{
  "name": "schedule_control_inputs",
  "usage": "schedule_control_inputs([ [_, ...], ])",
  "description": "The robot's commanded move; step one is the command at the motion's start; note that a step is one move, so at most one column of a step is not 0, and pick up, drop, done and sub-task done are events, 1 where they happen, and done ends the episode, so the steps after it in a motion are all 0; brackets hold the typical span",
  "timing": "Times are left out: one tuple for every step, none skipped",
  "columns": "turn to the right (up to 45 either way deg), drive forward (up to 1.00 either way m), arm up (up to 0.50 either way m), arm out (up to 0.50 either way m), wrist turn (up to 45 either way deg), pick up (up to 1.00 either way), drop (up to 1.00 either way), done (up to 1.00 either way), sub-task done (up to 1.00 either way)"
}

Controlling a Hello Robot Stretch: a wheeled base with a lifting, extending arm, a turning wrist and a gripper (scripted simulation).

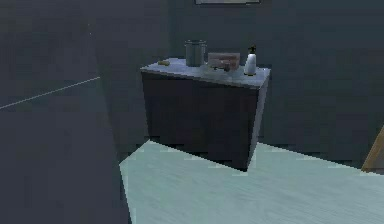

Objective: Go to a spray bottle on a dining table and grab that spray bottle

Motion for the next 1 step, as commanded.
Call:
schedule_control_inputs([
  [0.0,0.00,0.00,0.00,0.0,1.00,0.00,0.00,0.00],
])
